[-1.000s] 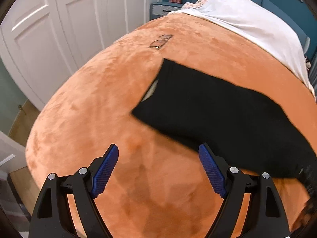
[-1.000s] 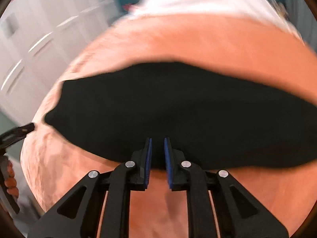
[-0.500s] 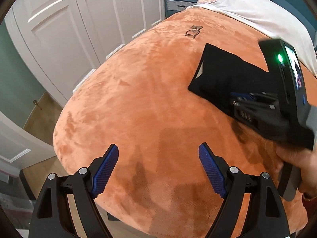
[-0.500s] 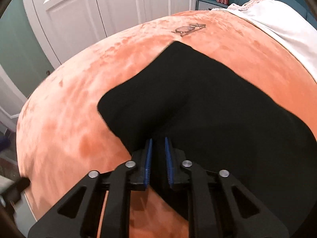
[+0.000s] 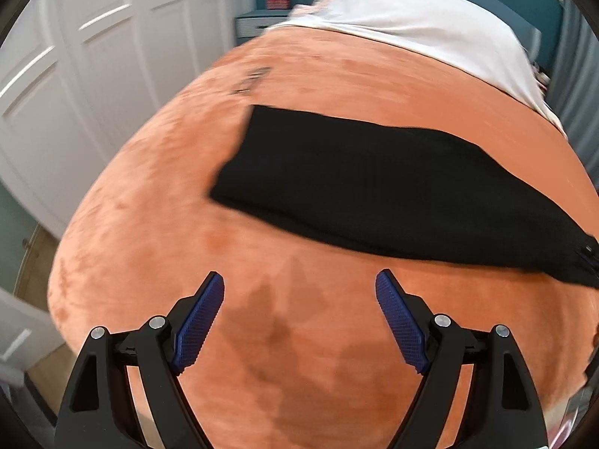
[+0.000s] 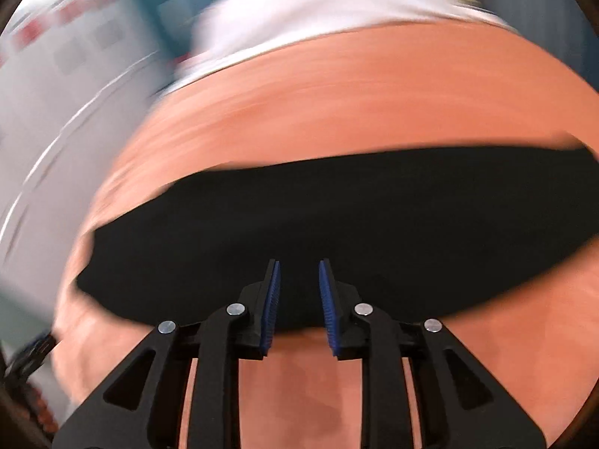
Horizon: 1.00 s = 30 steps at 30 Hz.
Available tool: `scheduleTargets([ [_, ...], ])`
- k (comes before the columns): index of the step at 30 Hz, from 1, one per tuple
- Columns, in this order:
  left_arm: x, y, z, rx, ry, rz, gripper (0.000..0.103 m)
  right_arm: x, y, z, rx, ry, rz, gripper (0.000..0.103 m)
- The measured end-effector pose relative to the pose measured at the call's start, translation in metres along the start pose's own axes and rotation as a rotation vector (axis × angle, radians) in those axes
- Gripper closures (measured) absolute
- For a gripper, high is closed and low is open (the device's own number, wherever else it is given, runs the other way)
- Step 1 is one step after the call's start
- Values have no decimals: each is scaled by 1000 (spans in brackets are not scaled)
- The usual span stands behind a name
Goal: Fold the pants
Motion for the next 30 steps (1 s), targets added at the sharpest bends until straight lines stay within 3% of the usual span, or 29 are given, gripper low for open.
scheduleTargets([
  [3,43,4,5,-17,18,58,20,130,-26,-13,35,139,193,81],
  [5,72,9,8,-40,23,90,20,192,-40,-13,38,171,295,77],
  [7,98,14,11,-61,38,106,20,227,-49,-7,42,159,362,61],
  [9,118,17,11,-72,43,116,20,255,-60,2,50,141,410,56],
  [14,157,22,18,-104,17,134,19,270,-87,33,86,85,399,57],
  [16,169,24,20,-126,26,128,19,269,-94,46,63,91,355,77],
  [17,175,24,21,-130,28,127,19,264,-98,48,56,81,339,99],
  [19,185,22,20,-126,12,139,19,249,-113,18,131,22,299,100],
  [22,192,20,17,-103,-17,163,18,238,-118,-46,236,32,214,100],
  [24,195,22,21,-107,-30,172,18,256,-108,-40,189,98,201,100],
  [27,195,30,30,-142,-30,149,18,289,-69,21,-36,119,234,97],
  [30,186,37,35,-183,-6,82,18,277,-69,2,51,128,218,90],
])
Point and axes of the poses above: each gripper's, at about its wrist camera, not at the fingertips, and z roughly the way its jaws point, x to its right, y to its underside, the point moved 7 cm from there along z, roughly the way its jaws point, and after that the axes turned 2 degrees about y, right-handed, at the moved point
